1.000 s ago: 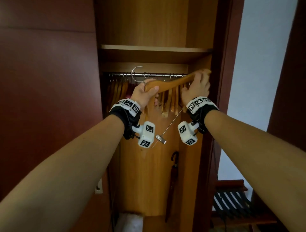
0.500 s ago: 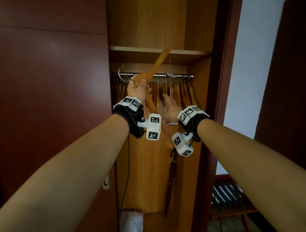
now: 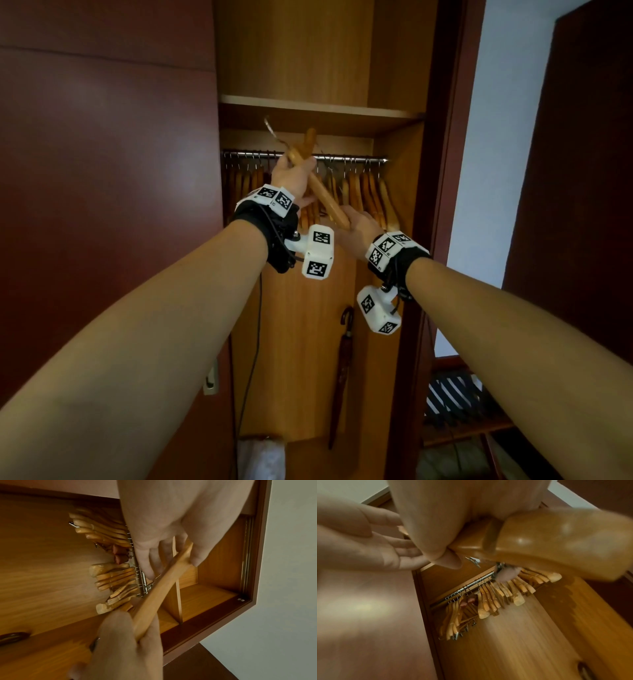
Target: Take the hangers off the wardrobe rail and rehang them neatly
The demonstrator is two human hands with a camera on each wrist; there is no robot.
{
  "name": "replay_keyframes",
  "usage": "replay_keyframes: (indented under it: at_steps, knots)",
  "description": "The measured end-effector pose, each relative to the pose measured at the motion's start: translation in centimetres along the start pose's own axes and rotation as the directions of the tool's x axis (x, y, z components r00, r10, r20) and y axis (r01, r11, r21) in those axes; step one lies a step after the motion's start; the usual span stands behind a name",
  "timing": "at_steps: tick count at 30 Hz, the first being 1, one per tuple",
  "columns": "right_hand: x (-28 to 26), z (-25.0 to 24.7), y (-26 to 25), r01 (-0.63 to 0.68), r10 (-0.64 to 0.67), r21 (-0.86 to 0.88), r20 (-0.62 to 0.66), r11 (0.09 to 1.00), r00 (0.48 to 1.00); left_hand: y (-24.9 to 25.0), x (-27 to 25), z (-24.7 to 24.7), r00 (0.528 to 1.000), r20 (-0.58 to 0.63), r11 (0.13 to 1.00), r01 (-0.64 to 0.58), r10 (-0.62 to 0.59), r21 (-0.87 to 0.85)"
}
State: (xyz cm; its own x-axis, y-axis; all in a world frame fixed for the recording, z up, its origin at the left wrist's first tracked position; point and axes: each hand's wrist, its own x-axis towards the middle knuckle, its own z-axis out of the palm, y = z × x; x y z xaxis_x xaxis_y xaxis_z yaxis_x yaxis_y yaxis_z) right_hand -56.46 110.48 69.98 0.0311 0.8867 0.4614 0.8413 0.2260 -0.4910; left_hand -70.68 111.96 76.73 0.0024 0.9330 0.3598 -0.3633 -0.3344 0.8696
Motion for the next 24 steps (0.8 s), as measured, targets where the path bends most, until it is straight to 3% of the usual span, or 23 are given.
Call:
replay_keyframes:
  at_steps: [3, 6, 9, 15, 24]
  knots:
    - [-0.1, -0.4, -0.4, 0.027, -0.024, 0.141, -0.026, 0.990, 0.999, -0.1, 0.1, 0.2, 0.999, 0.049, 0.998, 0.013, -0.017, 0.069]
    - [-0.2, -0.8, -0.7, -0.065, 0.071, 0.344, -0.005, 0.937, 0.997, -0.6, 0.7, 0.2, 0.999, 0.023, 0.987, 0.040, -0.044, 0.154]
    - [0.9, -1.0, -0.6, -0.118, 0.130, 0.432, 0.003, 0.894, 0.992, -1.3, 1.3, 0.0, 0.997, 0.006, 0.972, 0.070, -0.073, 0.224]
    - [3.4, -1.2, 0.0, -0.242, 0.254, 0.491, 0.044, 0.837, 0.966, -3.1, 3.7, -0.3, 0.999, 0.006, 0.895, 0.033, -0.040, 0.446]
    - [9.2, -1.3, 3.2, -0.248, 0.228, 0.448, 0.100, 0.859, 0.969, -4.5, 9.1, 0.7, 1.000, 0.025, 0.810, -0.006, -0.010, 0.587]
